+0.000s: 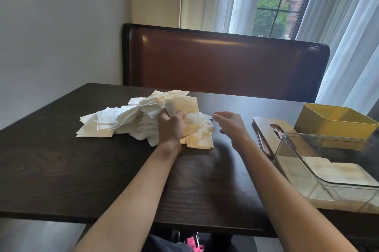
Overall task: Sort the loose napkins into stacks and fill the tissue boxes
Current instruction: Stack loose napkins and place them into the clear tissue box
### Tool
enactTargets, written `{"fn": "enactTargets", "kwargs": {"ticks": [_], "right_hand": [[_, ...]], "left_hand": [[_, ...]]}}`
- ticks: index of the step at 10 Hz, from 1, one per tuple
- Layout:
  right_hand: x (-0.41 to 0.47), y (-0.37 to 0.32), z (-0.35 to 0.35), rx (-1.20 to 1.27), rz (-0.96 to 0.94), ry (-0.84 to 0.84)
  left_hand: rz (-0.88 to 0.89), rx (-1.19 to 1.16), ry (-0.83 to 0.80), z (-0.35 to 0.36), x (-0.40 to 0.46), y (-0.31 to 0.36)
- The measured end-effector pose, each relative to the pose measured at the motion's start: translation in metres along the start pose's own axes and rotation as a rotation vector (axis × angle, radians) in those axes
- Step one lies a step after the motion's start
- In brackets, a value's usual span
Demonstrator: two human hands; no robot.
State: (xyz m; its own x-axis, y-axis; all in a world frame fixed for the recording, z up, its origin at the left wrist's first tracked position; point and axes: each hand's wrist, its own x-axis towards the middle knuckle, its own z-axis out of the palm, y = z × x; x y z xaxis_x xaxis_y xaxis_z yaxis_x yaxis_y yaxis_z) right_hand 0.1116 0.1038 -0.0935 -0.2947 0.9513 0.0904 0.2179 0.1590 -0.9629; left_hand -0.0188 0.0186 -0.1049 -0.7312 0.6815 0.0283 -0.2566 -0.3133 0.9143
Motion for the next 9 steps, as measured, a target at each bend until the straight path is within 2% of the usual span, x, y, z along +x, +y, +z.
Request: {"fn": "enactTargets", "kwargs": {"ticks": [2, 4, 6, 7, 8, 9], "right_hand": [[0.011, 0.004, 0.023, -0.170, 0.042, -0.124], [0.016, 0.015, 0.023, 0.008, 0.036, -0.109], [0.015, 0.018, -0.003, 0.105, 0.066, -0.167], [0.010, 0.020, -0.020, 0.107, 0.103, -0.273], [0.003, 0.022, -0.033, 0.044, 0.143, -0.332], [-0.002, 0.023, -0.041, 0.062, 0.147, -0.327]], "left_hand": [[0.022, 0.053, 0.037, 0.000, 0.001, -0.002], [-0.021, 0.065, 0.046, 0.000, 0.002, -0.002], [-0.119, 0.020, -0.040, 0.002, -0.004, 0.002], [-0.156, -0.040, -0.096, 0.008, -0.012, 0.007], [-0.147, -0.046, -0.086, 0.007, -0.013, 0.009], [-0.133, 0.006, -0.079, 0.006, -0.012, 0.004]]}}
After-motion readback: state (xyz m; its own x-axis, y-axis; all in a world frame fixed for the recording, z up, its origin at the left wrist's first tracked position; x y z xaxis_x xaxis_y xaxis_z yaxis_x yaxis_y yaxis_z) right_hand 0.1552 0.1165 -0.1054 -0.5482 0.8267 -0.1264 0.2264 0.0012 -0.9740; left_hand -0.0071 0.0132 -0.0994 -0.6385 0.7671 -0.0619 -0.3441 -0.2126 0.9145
